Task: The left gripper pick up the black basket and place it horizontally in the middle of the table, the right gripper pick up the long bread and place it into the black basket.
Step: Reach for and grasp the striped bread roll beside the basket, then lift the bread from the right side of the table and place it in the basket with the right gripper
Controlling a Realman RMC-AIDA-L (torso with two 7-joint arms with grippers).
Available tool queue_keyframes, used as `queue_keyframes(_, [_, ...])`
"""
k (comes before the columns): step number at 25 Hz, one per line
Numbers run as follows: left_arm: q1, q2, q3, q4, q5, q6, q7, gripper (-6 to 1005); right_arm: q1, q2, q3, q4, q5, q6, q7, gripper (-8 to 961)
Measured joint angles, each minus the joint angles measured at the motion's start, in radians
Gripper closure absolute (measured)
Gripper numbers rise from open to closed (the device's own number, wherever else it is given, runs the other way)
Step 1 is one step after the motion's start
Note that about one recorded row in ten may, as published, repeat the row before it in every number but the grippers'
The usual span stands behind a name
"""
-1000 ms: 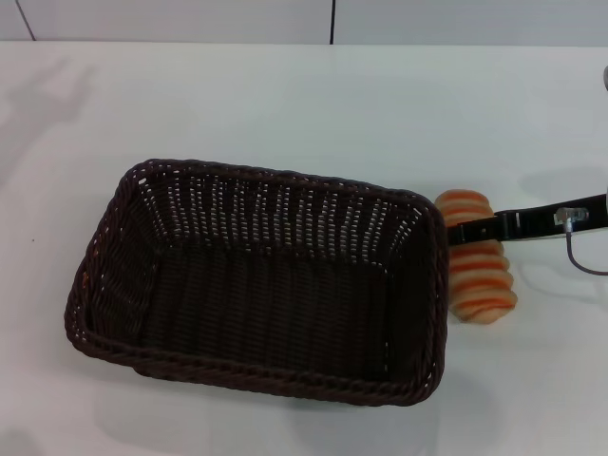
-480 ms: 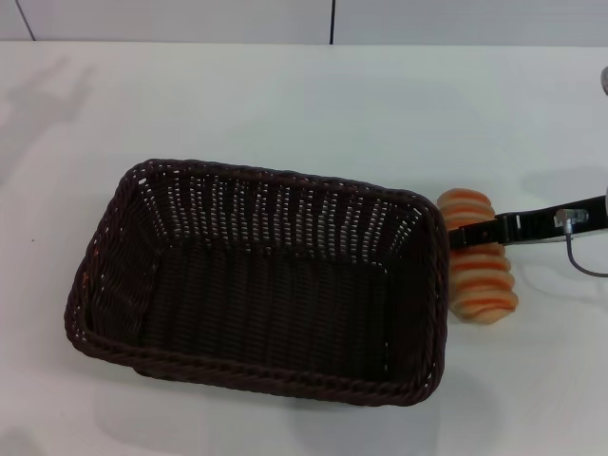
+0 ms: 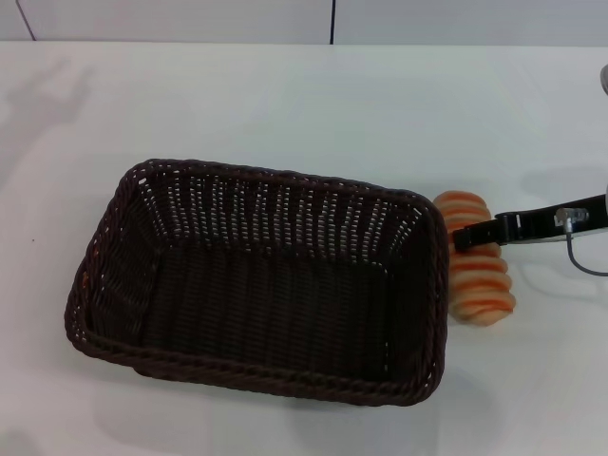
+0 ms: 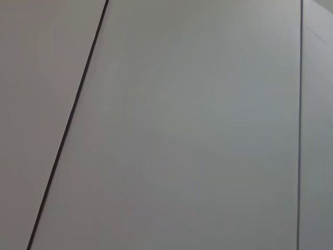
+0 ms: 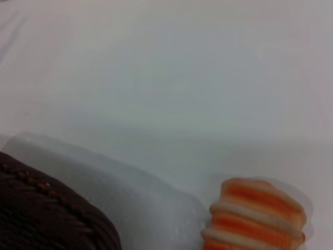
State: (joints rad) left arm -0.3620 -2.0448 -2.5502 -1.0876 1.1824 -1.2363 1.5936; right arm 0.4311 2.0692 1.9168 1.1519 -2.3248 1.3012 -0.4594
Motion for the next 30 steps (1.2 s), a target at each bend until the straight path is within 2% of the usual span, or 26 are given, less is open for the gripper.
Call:
queue_keyframes(2, [0.000,0.000,-0.001,-0.001,-0.001,0.000,0.000,546,0.000,0.000,0.007,0.001,0.000,0.001,0.000,393])
queue_keyframes(8, [0.000,0.000,-0.001,-0.002,-0.001,0.000,0.000,546,-0.011,-0.001,0.065,0.007,-0.004,0.000,-0.002,439])
queue_keyframes(13, [0.001,0.002,-0.005,-0.002,-0.003,0.000,0.000,547,-0.049,-0.009,0.106,0.087,-0.004,0.003,-0.007,485])
queue_keyframes(19, [0.001,0.003,-0.007,-0.002,-0.003,0.000,0.000,547,-0.116,0.005,0.143,0.340,0.013,0.076,0.008,551])
queue_keyframes(22, [0.001,0.003,-0.008,-0.002,-0.003,0.000,0.000,547,-0.142,0.007,0.123,0.511,0.090,0.135,0.041,560])
queue_keyframes(24, [0.000,0.003,-0.008,-0.002,-0.003,0.000,0.000,547,-0.144,0.007,0.117,0.537,0.110,0.145,0.046,566])
queue_keyframes(27, [-0.001,0.003,-0.009,-0.002,-0.003,0.000,0.000,546,-0.149,0.007,0.041,0.664,0.164,0.171,0.094,575])
queue_keyframes(30, [-0.001,0.003,-0.010,-0.002,-0.003,0.000,0.000,546,-0.148,0.008,-0.010,0.710,0.182,0.172,0.113,576])
